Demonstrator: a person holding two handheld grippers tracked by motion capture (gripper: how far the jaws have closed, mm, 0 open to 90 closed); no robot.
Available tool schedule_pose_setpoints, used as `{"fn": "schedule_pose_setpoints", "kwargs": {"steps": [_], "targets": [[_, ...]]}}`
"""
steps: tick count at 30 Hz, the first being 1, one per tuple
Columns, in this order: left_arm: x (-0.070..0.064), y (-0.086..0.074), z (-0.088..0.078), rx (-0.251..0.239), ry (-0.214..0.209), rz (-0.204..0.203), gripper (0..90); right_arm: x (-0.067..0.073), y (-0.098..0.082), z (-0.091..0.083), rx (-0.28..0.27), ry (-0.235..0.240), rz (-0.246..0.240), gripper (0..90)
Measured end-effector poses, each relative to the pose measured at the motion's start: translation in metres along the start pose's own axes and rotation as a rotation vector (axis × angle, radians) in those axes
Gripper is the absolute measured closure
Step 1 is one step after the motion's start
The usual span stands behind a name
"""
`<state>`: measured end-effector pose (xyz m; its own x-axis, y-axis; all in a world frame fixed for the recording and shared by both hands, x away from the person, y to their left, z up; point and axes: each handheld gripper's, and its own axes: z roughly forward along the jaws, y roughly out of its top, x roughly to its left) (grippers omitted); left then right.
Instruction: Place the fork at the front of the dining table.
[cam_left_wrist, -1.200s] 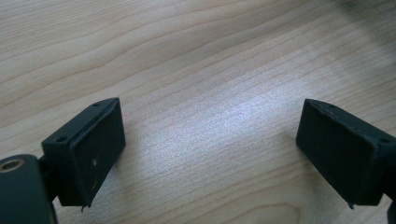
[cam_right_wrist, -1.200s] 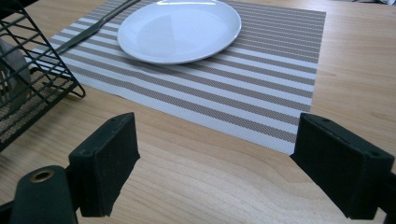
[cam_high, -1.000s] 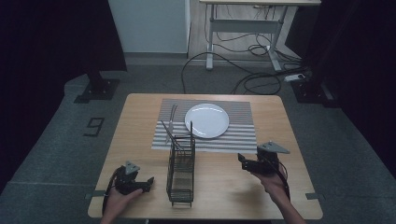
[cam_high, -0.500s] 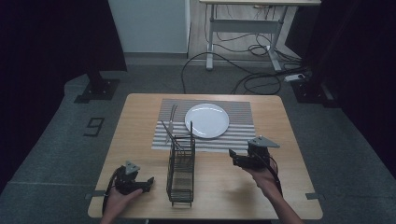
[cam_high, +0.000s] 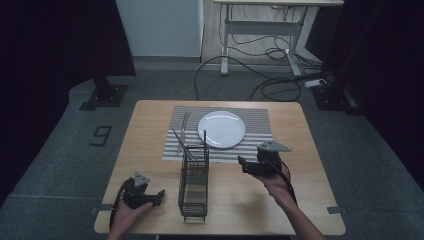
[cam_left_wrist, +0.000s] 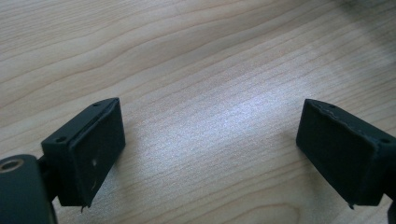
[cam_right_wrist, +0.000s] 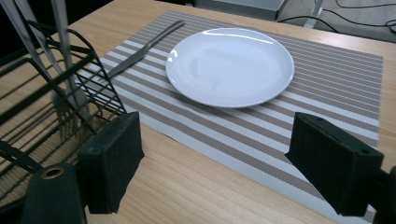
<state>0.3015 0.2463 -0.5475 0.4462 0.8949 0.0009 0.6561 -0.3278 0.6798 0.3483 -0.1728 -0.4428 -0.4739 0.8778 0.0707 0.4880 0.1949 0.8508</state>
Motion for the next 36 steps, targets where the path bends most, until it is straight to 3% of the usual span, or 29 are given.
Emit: {"fn": "schedule_pose_setpoints", "kwargs": {"steps": [36], "targets": [[0.000, 0.000, 0.000, 0.000, -0.003, 0.001, 7.8, 0.034, 0.026, 0.032, -0.002, 0.078, -0.036, 22.9]]}}
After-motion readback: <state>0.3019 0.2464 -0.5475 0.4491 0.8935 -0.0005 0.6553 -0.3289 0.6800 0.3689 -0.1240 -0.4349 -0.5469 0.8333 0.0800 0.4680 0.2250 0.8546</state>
